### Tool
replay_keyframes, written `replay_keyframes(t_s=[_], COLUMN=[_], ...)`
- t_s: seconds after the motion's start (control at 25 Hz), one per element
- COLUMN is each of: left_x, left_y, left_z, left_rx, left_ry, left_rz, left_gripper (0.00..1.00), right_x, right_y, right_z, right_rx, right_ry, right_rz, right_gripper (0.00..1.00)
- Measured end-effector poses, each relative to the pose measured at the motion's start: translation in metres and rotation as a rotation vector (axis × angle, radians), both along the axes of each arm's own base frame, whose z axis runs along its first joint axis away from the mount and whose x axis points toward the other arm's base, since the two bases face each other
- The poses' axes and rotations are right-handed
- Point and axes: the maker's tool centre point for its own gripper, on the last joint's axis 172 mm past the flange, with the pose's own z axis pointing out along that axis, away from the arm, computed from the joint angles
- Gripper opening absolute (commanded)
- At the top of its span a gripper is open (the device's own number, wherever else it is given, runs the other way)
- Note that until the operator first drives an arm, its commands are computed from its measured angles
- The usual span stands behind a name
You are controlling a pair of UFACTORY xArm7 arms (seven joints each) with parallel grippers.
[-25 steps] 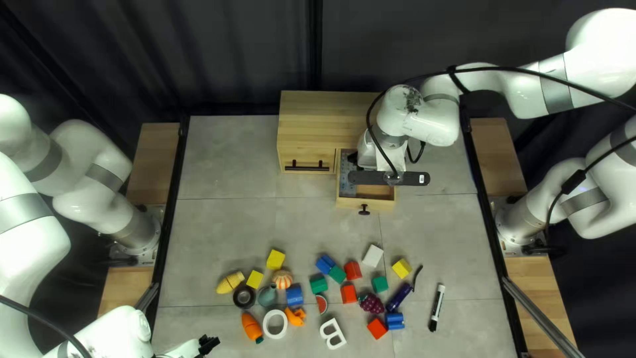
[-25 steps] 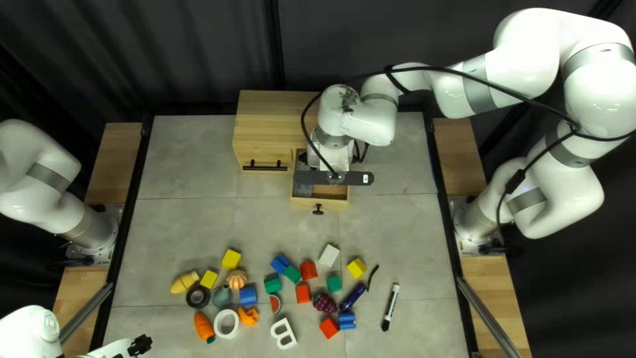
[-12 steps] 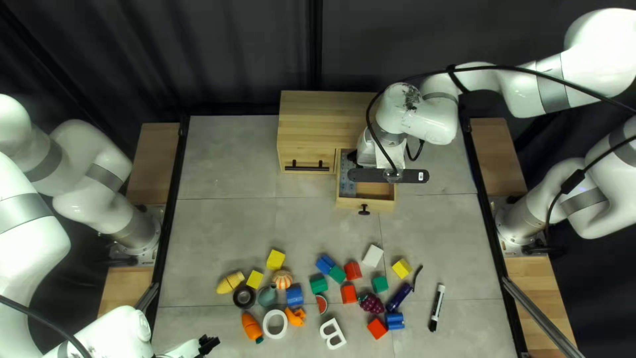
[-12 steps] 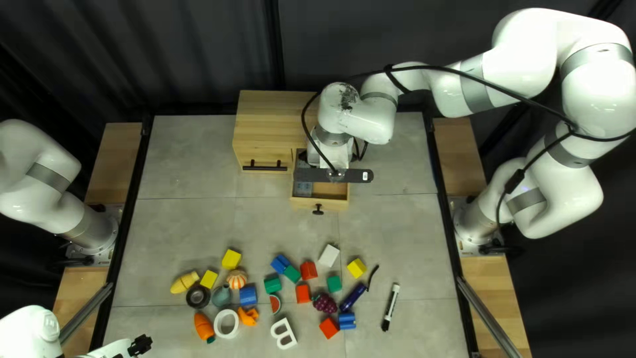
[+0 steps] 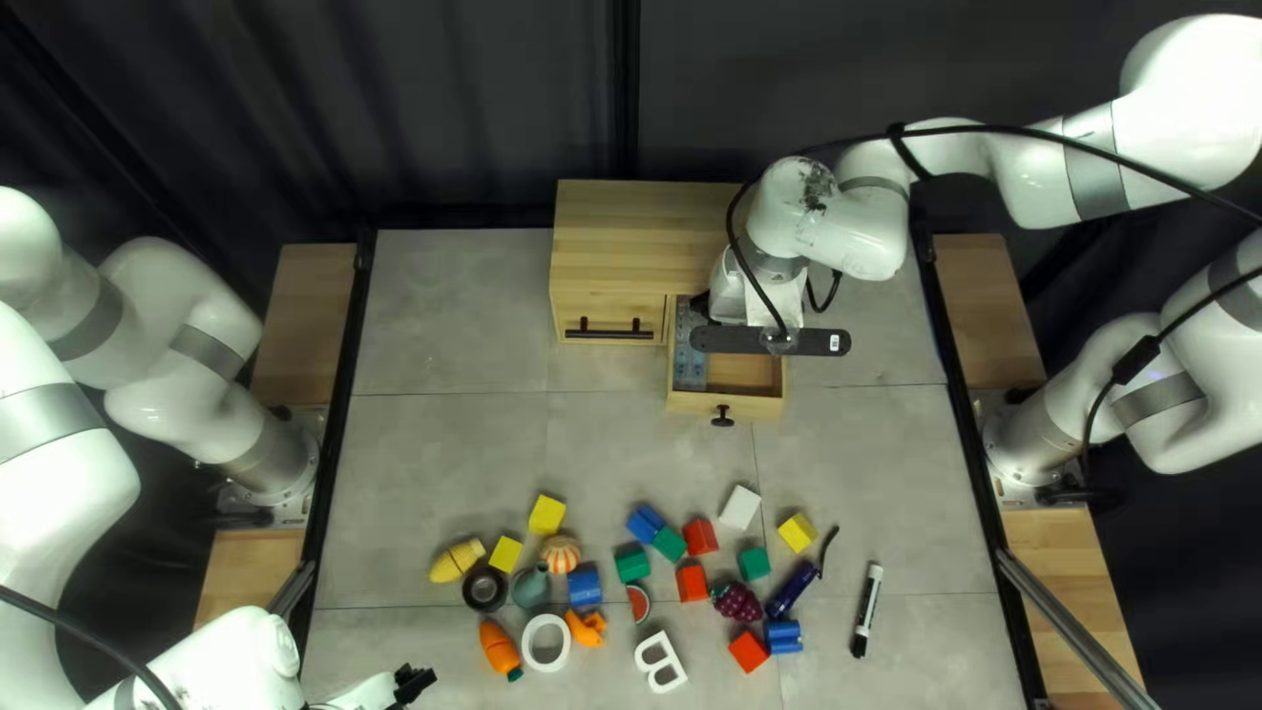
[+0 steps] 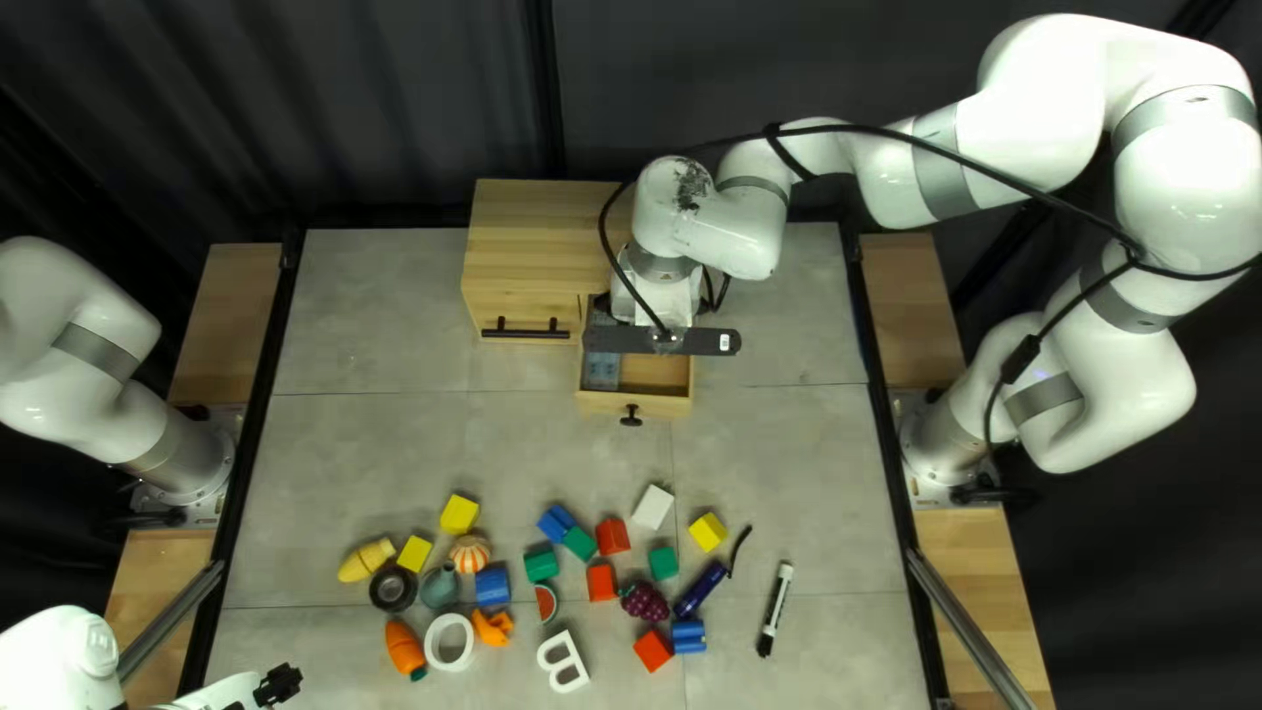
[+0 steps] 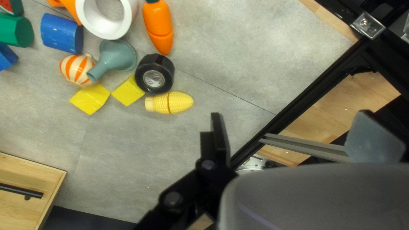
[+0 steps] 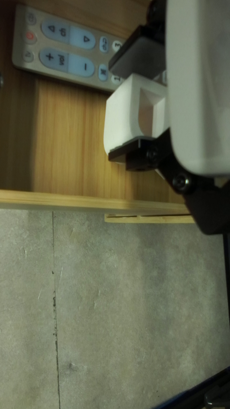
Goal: Open drawers and place objects into drawer and close
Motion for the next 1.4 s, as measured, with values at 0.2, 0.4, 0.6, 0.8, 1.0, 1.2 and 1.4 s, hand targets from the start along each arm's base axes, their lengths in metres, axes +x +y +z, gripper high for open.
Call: replay_keyframes(t_s=[0.2, 0.4, 0.6, 0.8, 1.0, 1.2, 1.4], left_x=[0.0, 0.0, 0.0, 0.0, 0.0, 0.0, 0.0], left_y=[0.0, 0.0, 0.0, 0.0, 0.0, 0.0, 0.0], left_z=[0.0, 0.0, 0.0, 0.0, 0.0, 0.0, 0.0], left_rx=[0.0, 0.0, 0.0, 0.0, 0.0, 0.0, 0.0], left_ry=[0.0, 0.0, 0.0, 0.0, 0.0, 0.0, 0.0], left_rz=[0.0, 0.0, 0.0, 0.0, 0.0, 0.0, 0.0], left_gripper=[1.0, 1.0, 1.0, 1.0, 1.0, 1.0, 1.0], right_x=[-0.0007, -0.003, -0.0025, -0.0004, 0.0007, -0.0005, -0.0009], right_y=[-0.0013, -0.0039, -0.0043, -0.0051, -0.0067, -0.0074, -0.0066], right_z=[-0.0001, -0.0002, -0.0018, -0.004, -0.005, -0.0045, -0.006], right_rx=[-0.002, -0.006, -0.008, -0.008, -0.009, -0.01, -0.009], right_ry=[0.001, 0.003, 0.004, 0.004, 0.006, 0.008, 0.01], right_rz=[0.005, 0.01, 0.011, 0.016, 0.02, 0.021, 0.022], right_gripper=[0.0, 0.0, 0.0, 0.0, 0.0, 0.0, 0.0])
